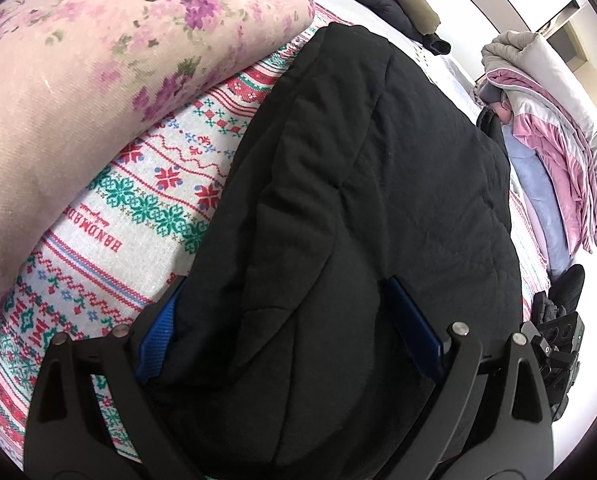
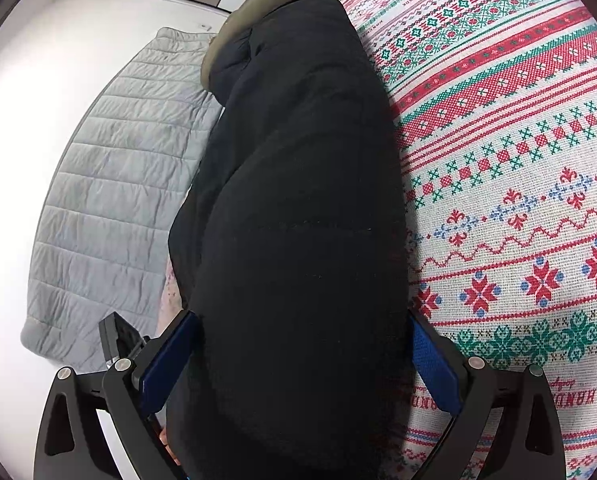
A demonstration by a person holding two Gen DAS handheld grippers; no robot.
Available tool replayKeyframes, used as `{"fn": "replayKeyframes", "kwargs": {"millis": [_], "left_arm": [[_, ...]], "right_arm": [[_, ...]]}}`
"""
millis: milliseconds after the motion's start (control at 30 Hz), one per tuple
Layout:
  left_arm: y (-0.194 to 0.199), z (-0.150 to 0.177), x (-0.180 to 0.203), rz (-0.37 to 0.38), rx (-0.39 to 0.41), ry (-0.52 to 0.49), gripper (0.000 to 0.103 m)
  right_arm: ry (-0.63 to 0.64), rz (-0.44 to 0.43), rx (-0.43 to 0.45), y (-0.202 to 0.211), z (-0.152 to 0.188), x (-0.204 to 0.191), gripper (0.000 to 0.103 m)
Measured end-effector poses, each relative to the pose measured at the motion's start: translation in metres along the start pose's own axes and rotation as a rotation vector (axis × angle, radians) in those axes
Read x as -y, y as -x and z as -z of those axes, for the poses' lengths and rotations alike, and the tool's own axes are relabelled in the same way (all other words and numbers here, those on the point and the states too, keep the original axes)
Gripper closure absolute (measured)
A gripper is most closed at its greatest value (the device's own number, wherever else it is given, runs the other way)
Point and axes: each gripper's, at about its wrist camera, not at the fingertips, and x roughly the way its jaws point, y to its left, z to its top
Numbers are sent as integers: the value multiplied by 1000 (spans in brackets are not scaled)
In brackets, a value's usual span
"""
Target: Fold large clothes
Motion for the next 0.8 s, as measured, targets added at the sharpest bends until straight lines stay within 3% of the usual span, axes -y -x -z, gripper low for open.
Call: {"fn": "replayKeyframes", "kwargs": {"millis": [133, 200, 367, 467, 600, 800], "left_arm": [[-3, 1, -1, 12, 7, 10, 8], [0, 3, 3, 12, 21, 4, 20], [11, 8, 12, -7, 72, -22, 47], [22, 10, 18, 13, 106, -28, 63], [37, 12, 31, 34, 144, -63, 69], [60, 9, 52, 127, 204, -100, 70]], "right_arm": [[24, 9, 8, -1, 2, -3, 3], [56, 32, 9, -3, 2, -6, 6], [193, 155, 41, 2, 8, -30, 31], [297, 215, 76, 6, 14, -54, 42], [422, 278, 139, 16, 21, -85, 46], [550, 349, 233, 37, 34, -113, 49]]}}
